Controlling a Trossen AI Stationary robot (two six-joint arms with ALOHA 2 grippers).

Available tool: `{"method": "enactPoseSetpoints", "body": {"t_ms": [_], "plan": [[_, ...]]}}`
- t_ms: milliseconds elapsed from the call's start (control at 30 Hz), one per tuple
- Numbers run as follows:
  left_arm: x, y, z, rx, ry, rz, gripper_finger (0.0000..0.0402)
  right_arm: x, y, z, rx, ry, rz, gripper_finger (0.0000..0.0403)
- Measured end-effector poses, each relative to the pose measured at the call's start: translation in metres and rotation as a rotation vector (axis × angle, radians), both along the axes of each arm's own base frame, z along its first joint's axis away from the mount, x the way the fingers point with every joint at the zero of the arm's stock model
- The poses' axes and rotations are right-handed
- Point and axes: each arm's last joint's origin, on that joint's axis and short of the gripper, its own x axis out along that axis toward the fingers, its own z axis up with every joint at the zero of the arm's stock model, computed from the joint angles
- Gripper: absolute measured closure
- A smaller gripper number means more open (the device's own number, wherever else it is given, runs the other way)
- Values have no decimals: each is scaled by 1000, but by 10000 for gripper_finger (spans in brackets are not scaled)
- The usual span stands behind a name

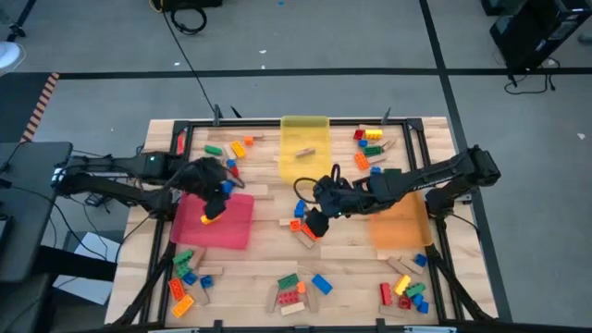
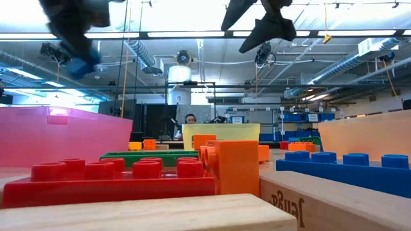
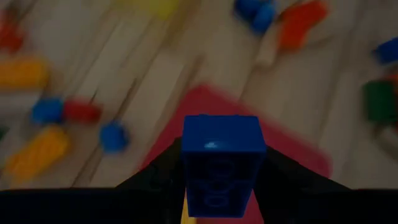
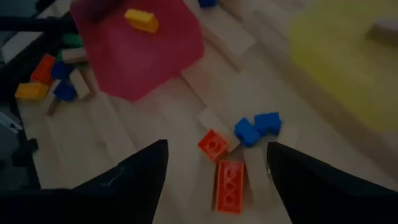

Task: Sort blocks by size
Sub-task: Put the 3 stud blue game piece into the pink bin, then put the 1 stud blue game piece into the orange bin

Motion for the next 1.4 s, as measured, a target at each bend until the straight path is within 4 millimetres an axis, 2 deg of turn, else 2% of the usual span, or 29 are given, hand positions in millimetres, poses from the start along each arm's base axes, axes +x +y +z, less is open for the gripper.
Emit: {"method": "enactPoseSetpoints", "body": {"t_ms": [133, 233, 400, 733, 867, 1067, 1400], "plan": [[-12, -4, -14, -30, 102, 71, 246, -2, 5, -9, 21, 7, -13, 122], [-13, -7, -30, -52, 143, 108, 246, -2, 6, -13, 30, -4, -17, 123], [-15, -8, -54, -76, 222, 153, 243, 2, 8, -16, 46, -67, -14, 122], [-25, -9, -85, -182, 341, 227, 243, 4, 9, -15, 52, -89, -13, 129], [-28, -10, -93, -202, 366, 246, 243, 4, 9, -15, 52, -89, -12, 129], [-27, -10, -94, -210, 349, 244, 238, 4, 10, -14, 55, -98, -11, 133], [-24, -10, -93, -208, 321, 239, 159, 4, 10, -14, 67, -104, -22, 135]]}}
